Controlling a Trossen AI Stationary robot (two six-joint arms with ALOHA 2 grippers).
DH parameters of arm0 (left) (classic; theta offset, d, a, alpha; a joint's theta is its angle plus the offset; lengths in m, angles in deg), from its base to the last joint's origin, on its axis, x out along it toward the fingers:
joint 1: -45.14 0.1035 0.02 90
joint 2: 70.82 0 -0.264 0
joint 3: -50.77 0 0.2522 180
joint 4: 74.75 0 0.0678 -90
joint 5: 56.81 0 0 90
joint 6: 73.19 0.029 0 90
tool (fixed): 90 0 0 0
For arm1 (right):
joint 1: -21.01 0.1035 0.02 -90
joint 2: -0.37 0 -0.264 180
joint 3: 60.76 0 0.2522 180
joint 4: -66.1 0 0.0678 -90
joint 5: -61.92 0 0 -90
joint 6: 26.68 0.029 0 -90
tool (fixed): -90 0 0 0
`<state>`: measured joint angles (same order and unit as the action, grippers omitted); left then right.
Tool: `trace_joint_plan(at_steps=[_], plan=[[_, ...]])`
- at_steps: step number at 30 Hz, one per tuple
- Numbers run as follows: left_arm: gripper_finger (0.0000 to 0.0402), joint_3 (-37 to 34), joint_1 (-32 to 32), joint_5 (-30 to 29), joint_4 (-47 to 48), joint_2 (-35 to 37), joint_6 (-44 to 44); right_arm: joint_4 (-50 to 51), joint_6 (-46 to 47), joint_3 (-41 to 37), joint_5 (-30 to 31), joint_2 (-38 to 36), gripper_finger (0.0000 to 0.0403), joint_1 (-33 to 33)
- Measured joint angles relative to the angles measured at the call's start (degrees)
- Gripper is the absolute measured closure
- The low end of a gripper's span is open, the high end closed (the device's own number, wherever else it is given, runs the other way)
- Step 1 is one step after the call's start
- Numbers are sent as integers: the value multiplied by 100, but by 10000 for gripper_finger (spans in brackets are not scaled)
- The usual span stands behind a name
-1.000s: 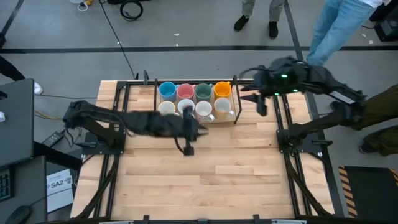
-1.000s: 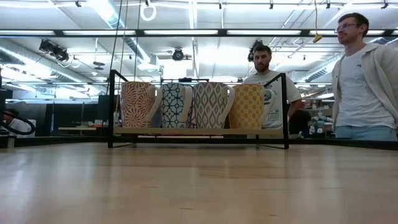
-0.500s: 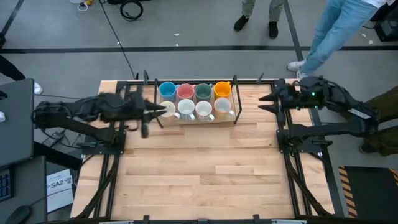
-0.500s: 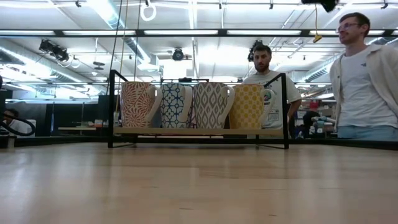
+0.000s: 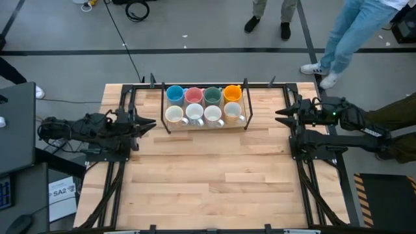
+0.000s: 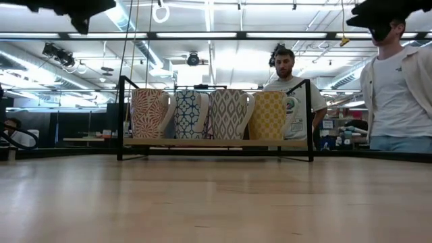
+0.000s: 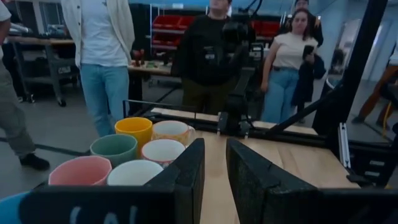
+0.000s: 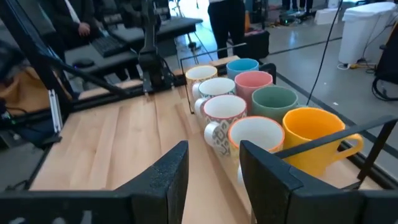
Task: Place coffee mugs
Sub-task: Return to Home Position
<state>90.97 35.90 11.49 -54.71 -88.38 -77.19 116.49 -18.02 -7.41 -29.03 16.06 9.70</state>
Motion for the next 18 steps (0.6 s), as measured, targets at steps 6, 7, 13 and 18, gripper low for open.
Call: trace_joint_plan(at_steps=[6, 7, 13, 18], plan=[[329, -598, 0, 3, -77, 748, 9, -61, 232, -446, -4, -738, 253, 0], [329, -662, 0, 4, -81, 837, 15, -63, 234, -502, -4, -854, 253, 0], [329, -1110, 0, 7, -105, 1258, 13, -125, 408, -796, -12, -1508, 254, 0], [329, -1546, 0, 5, -476, 1413, 16, -280, 431, -830, -17, -1525, 254, 0]])
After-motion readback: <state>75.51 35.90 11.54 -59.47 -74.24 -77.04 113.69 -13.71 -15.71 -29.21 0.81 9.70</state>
